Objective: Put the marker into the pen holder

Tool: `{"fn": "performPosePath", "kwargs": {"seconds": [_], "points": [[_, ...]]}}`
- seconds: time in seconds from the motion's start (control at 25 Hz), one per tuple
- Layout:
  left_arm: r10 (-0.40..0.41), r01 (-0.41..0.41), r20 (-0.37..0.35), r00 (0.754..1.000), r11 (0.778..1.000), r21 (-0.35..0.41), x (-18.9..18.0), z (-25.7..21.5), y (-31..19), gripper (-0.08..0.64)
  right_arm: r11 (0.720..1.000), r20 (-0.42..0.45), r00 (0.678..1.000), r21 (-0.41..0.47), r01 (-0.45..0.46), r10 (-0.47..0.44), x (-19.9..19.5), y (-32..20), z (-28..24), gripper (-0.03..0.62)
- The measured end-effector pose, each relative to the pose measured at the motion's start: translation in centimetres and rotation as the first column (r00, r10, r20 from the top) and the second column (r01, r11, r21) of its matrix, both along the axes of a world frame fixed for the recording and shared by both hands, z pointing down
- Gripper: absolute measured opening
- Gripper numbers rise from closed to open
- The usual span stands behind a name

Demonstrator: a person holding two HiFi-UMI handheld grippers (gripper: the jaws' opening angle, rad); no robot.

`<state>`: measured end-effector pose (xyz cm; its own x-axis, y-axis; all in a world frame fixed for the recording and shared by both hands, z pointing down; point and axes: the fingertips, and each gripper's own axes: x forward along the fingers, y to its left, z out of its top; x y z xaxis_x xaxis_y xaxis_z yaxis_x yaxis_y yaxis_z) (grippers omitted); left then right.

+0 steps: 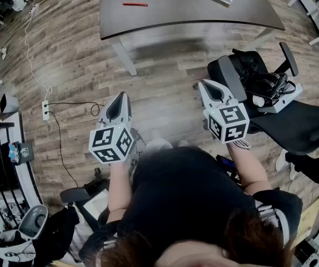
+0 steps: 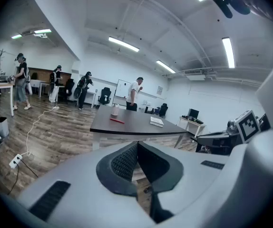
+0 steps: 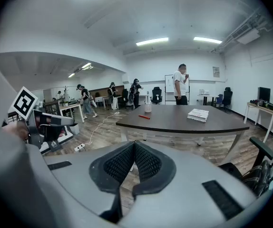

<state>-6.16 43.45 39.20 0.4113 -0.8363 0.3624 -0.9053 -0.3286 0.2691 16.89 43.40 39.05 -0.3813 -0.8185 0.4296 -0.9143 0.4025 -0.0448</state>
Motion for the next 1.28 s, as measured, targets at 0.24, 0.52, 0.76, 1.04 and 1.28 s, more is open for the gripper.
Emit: {"fn": "performPosePath", "kwargs": {"seconds": [0.24, 0.52, 0.76, 1.04, 1.28], "points": [[0.028, -0.028, 0.019, 0.999, 1.000, -0.007, -0.6, 0.5, -1.2, 0.028, 1.000, -0.006, 1.000, -0.009, -0.022, 0.022, -0.7, -1.4, 0.5, 0.018], [0.045, -0.045, 0.019, 0.999, 0.999, -0.004, -2.4, 0.6, -2.3, 0.028, 0.999, 0.015, 0.999, -0.006, -0.044, 0.044, -2.1, -3.1, 0.5, 0.018], [0.085, -0.085, 0.023, 0.996, 0.996, -0.008, -3.8, 1.4, -2.7, 0.028, 0.999, 0.023, 0.999, -0.006, -0.033, 0.033, -4.5, -4.3, 1.5, 0.018], [0.065, -0.065, 0.016, 0.998, 0.997, -0.029, -5.9, 2.4, -4.0, 0.028, 1.000, 0.018, 1.000, -0.022, 0.022, -0.021, -7.1, -6.3, 2.2, 0.018], [0.025, -0.025, -0.002, 1.000, 0.999, -0.034, -6.6, 2.4, -7.8, 0.028, 0.999, 0.032, 0.998, -0.018, 0.049, -0.048, -7.8, -10.5, 2.4, 0.020]]}}
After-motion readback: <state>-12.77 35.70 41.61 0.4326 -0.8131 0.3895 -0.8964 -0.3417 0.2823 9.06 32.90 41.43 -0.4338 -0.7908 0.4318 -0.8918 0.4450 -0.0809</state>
